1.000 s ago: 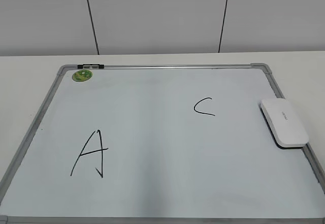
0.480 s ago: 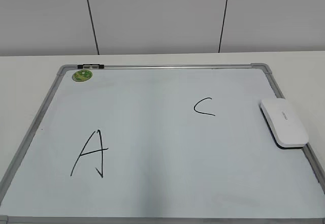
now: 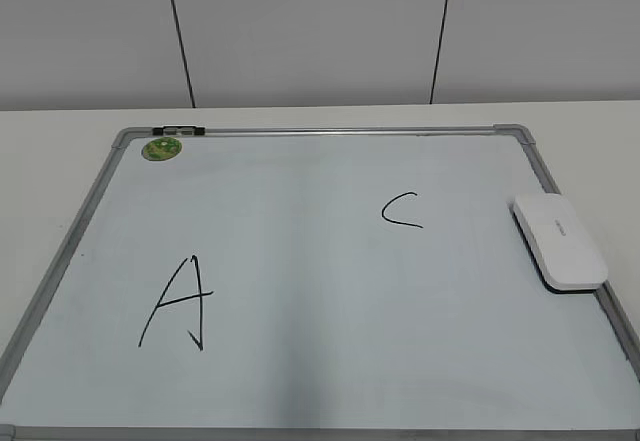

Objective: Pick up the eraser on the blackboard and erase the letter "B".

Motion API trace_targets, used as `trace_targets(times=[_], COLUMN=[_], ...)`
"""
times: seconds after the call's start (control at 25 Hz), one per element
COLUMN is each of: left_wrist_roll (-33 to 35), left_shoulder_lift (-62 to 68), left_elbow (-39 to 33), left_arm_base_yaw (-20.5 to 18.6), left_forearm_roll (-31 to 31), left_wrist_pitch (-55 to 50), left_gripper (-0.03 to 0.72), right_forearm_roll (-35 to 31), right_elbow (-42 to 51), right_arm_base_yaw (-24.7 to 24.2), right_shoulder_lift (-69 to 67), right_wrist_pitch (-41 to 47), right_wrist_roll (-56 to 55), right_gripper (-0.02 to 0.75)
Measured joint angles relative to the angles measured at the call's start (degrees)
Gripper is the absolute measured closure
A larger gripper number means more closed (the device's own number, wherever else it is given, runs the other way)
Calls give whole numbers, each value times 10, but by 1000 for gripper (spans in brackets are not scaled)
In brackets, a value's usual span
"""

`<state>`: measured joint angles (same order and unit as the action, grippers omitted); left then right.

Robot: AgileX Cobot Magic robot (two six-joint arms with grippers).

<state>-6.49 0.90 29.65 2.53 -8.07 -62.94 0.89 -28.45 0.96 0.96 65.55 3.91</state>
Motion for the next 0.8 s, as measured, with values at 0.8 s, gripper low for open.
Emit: trace_targets(times=[0.8], left_wrist_roll=[0], left_shoulder_lift=[0], left_elbow=[0], left_arm_base_yaw=[0], left_forearm_roll=[0], left_wrist_pitch=[-1], left_gripper=[444], right_forearm_roll=[0], right_elbow=[0], right_arm_base_yaw=[0], right_shoulder_lift=[0], right_wrist_pitch=[1], right_wrist_roll=[1], right_gripper=[183])
